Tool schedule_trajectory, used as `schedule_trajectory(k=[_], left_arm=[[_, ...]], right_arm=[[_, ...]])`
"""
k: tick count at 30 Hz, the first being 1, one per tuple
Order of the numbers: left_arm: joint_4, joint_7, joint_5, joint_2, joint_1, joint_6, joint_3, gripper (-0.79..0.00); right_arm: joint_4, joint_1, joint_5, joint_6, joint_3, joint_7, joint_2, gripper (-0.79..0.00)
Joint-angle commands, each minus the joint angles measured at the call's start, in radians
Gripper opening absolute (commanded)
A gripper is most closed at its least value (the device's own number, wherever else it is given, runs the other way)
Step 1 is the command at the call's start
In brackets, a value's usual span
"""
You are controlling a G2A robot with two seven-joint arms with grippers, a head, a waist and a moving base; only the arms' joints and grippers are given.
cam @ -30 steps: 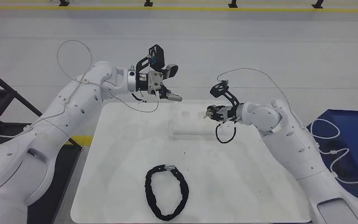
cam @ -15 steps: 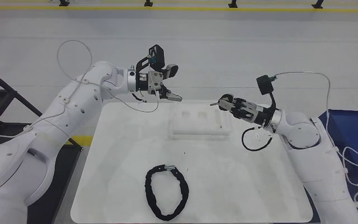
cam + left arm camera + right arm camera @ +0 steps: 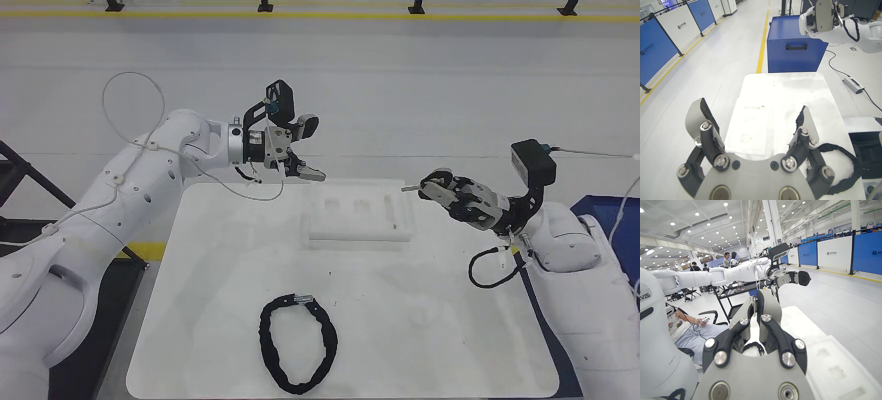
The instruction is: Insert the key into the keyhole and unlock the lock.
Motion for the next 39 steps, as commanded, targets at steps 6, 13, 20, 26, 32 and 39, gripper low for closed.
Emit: schedule_trajectory(k=[6,13,20,26,32,39], left_arm=[[0.0,0.0,0.0,0.0,0.0,0.0,0.0,0.0],[0.0,0.0,0.0,0.0,0.0,0.0,0.0,0.0],[0.0,0.0,0.0,0.0,0.0,0.0,0.0,0.0],[-0.052,-0.036,0.045,-0.001,0.045,0.06,-0.009,0.0],[-0.025,-0.05,0.104,-0.014,0.123,0.095,-0.007,0.0],[0.047,-0.026,0.152,-0.037,0.202,0.04,-0.001,0.0]], right_arm=[[0.001,0.0,0.0,0.0,0.0,0.0,0.0,-0.785],[0.001,0.0,0.0,0.0,0.0,0.0,0.0,-0.785],[0.001,0.0,0.0,0.0,0.0,0.0,0.0,-0.785],[0.001,0.0,0.0,0.0,0.0,0.0,0.0,-0.785],[0.001,0.0,0.0,0.0,0.0,0.0,0.0,-0.785],[0.001,0.0,0.0,0.0,0.0,0.0,0.0,-0.785]])
